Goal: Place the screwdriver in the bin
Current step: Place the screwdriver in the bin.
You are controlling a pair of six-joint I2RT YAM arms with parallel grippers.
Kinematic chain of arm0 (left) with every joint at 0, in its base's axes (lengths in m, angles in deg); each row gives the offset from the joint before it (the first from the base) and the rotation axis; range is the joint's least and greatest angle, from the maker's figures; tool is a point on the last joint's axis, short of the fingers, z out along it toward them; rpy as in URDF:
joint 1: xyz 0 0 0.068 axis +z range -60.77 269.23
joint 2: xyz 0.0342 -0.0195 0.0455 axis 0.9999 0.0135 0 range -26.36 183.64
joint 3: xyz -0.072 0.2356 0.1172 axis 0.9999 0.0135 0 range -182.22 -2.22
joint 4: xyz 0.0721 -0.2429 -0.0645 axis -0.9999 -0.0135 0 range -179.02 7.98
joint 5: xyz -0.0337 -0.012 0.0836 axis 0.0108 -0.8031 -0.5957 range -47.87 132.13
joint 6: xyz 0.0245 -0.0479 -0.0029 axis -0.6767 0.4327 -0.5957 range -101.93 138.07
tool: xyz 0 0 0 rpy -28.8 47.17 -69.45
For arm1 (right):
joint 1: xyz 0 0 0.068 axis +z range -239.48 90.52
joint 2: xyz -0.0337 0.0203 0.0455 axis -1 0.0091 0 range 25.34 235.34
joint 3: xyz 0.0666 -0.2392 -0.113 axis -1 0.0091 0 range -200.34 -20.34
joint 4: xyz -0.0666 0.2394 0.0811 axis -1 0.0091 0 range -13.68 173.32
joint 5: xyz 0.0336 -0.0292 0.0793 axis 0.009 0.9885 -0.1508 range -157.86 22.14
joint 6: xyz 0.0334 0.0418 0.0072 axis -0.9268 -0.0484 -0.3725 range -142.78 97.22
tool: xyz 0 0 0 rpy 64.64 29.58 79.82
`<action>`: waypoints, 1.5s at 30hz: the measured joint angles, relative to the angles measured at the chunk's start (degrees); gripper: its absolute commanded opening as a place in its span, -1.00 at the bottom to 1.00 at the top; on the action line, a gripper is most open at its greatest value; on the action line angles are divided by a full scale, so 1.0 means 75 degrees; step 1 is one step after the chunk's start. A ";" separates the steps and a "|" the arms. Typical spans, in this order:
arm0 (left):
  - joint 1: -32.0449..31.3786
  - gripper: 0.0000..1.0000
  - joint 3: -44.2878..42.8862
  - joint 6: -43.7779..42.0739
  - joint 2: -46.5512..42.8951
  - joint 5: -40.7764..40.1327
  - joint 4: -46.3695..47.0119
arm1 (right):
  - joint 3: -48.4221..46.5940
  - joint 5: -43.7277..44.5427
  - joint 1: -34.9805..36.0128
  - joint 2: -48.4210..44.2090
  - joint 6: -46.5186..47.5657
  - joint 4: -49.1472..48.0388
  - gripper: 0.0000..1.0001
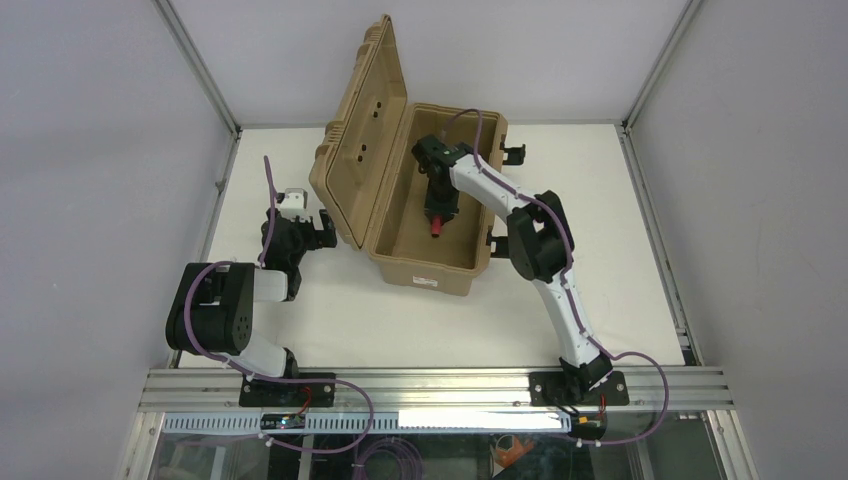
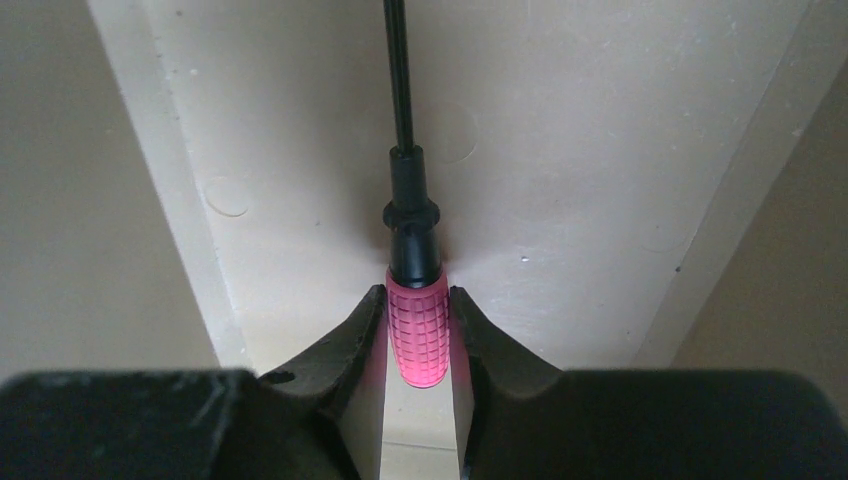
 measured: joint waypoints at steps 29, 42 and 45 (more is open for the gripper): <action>0.0000 0.98 0.0000 0.0000 0.0000 0.0000 0.0003 | 0.0090 -0.0085 -0.0265 0.0163 0.0093 -0.0111 0.21; 0.0000 0.98 0.0000 0.0000 0.0000 0.0000 0.0000 | -0.0044 -0.0079 -0.0274 -0.1151 0.0676 -0.0067 0.72; 0.0000 0.98 0.0000 0.0000 0.0000 0.0000 0.0000 | -0.0134 -0.0087 -0.0286 -0.1591 0.0822 -0.0085 0.83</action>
